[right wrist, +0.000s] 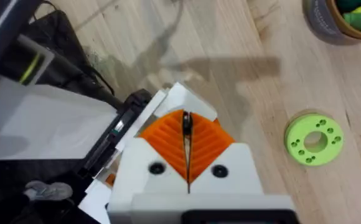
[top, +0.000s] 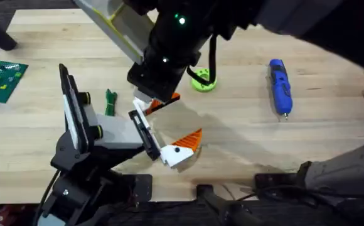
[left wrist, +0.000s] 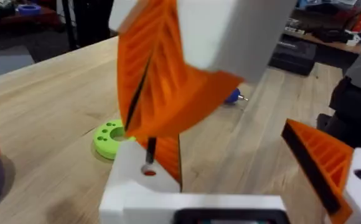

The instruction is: Pick up the gripper from the table and insert it into the empty holder that is missing its gripper. Then pick up a screw, insert it into the mounting hole, and use the screwdriver to tighten it. Finally, clean up the table by picking up the vegetable and placing it into the bucket.

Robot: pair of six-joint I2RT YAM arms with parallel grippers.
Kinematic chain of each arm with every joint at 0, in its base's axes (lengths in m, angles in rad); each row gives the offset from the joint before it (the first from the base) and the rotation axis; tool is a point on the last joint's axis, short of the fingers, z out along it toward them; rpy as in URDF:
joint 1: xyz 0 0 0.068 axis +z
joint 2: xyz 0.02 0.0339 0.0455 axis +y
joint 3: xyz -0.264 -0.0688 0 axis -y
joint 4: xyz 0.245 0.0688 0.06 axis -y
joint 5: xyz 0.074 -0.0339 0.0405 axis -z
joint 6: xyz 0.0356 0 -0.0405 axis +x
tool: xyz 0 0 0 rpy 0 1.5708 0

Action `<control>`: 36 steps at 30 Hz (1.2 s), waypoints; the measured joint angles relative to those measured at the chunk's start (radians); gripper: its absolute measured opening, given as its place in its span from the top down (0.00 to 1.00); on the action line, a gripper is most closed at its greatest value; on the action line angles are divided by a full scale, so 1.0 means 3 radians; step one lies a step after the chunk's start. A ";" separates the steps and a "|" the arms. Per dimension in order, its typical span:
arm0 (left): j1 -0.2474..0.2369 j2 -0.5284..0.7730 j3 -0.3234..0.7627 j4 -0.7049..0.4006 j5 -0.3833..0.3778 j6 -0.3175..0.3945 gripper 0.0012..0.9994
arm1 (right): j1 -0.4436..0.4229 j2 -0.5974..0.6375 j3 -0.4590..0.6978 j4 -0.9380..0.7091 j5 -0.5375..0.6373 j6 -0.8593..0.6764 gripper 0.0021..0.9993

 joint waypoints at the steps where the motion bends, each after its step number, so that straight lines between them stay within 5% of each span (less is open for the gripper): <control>1: 0.0000 0.0001 0.0000 0.0000 0.0000 0.0000 0.02 | 0.0000 0.0015 0.0000 -0.0001 -0.0001 0.0000 1.00; 36: 0.0000 0.0003 0.0000 -0.0003 -0.0001 -0.0030 0.02 | 0.0000 0.0137 0.0041 -0.0030 -0.0022 0.0163 1.00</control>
